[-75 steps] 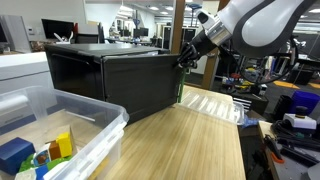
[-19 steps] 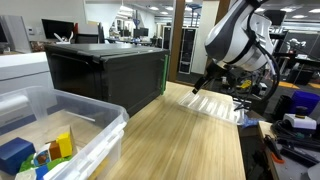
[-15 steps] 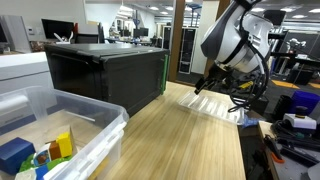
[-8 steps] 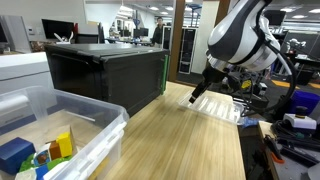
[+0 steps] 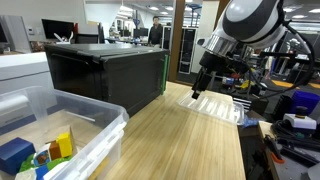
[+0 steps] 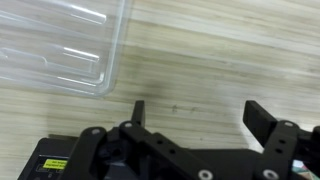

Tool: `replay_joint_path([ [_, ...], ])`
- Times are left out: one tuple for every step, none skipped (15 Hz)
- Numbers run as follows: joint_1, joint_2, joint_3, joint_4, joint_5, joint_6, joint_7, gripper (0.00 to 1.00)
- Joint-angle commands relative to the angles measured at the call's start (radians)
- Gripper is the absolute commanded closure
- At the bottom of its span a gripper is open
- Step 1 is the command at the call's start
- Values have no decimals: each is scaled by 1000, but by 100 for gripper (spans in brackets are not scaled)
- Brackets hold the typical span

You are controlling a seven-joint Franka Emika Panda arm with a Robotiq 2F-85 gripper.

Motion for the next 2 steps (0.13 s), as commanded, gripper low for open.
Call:
replay_joint_path([
  [0, -4, 0, -1, 0, -3, 0, 0],
  [0, -4, 1, -1, 0, -3, 0, 0],
])
